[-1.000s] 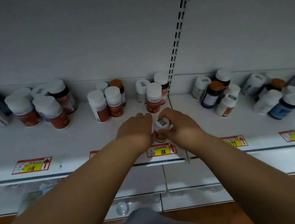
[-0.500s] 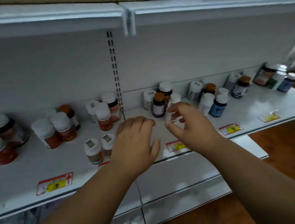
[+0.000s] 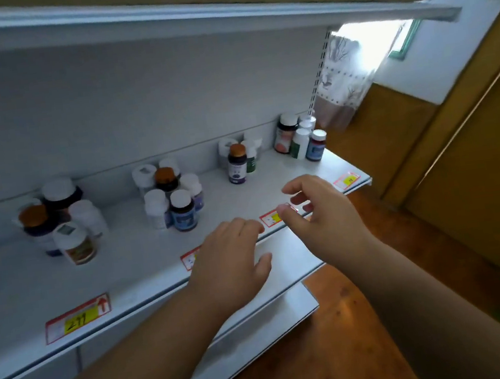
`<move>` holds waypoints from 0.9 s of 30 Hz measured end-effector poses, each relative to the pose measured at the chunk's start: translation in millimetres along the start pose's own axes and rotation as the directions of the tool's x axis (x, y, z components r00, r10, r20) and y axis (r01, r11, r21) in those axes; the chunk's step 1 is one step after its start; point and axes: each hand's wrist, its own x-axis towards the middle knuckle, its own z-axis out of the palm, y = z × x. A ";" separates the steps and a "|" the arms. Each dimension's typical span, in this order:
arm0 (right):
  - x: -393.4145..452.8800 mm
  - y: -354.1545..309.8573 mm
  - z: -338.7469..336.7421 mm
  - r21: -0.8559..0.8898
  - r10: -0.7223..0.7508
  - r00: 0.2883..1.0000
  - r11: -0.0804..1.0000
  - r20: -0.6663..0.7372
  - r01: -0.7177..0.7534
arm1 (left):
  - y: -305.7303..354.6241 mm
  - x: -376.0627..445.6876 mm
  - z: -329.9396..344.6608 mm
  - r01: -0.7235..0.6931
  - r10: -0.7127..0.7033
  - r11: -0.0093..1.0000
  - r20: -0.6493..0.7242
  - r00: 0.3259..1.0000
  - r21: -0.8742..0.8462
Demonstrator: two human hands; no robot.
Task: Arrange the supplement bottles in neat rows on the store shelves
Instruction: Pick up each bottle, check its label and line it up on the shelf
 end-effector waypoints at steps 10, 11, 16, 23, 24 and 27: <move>90.9 110.1 -17.8 0.012 0.126 0.992 0.992 0.000 -0.126 | 19.4 141.2 77.3 -0.032 0.043 0.991 0.084 0.996 -0.127; 99.4 121.3 -20.6 0.002 0.134 0.991 0.991 0.002 -0.134 | 23.5 154.2 82.6 -0.023 0.036 0.990 0.089 0.995 -0.139; 149.6 184.6 -27.1 0.000 0.252 0.967 0.968 0.049 -0.252 | 35.2 207.1 108.6 0.022 -0.006 0.993 0.128 0.992 -0.117; 239.1 280.5 0.7 -0.211 0.237 0.933 0.960 0.270 -0.183 | 49.8 273.5 152.3 0.253 -0.248 0.961 0.064 0.967 -0.107; 246.1 289.9 6.9 -0.210 0.219 0.929 0.964 0.297 -0.160 | 52.3 278.9 158.3 0.286 -0.281 0.951 0.055 0.958 -0.116; 259.3 316.1 17.9 -0.089 0.068 0.953 0.995 0.295 -0.044 | 59.9 293.4 174.6 0.368 -0.367 0.920 0.028 0.930 -0.137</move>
